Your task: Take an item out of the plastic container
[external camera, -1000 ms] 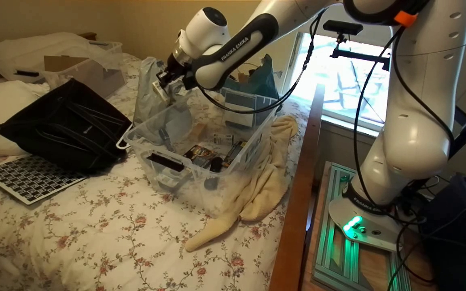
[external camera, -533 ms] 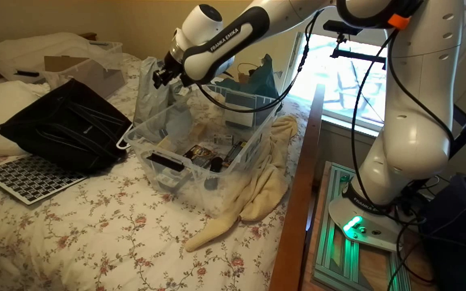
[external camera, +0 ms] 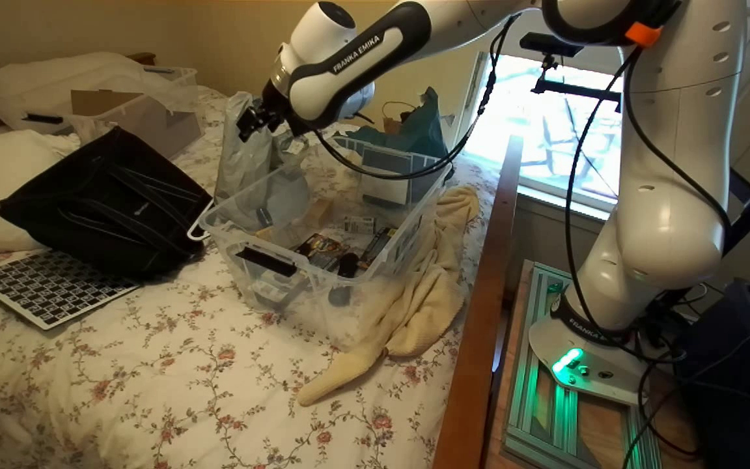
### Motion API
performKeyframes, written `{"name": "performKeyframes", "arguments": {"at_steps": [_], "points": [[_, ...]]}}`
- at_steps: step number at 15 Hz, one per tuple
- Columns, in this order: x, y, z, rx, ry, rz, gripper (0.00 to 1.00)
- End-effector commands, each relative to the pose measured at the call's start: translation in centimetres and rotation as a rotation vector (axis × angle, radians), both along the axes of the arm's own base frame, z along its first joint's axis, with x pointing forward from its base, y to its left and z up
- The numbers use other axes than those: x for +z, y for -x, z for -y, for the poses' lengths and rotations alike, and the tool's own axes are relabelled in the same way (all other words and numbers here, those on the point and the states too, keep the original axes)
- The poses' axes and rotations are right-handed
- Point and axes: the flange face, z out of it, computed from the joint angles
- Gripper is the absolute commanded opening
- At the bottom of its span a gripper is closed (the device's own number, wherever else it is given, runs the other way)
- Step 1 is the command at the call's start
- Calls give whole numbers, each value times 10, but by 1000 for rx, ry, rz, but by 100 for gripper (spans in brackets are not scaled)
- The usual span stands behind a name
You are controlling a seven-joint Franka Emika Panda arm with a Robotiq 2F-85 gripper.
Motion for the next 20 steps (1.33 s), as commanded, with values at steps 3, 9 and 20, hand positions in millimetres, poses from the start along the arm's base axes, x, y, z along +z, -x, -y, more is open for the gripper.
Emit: {"name": "performKeyframes", "arguments": {"at_steps": [3,9,20], "points": [[13,11,-8,-15,-50,-10,100],[26,27,-12,-32,-55,-18,100],[36,70,-12,-36,-42,-155,100]]}}
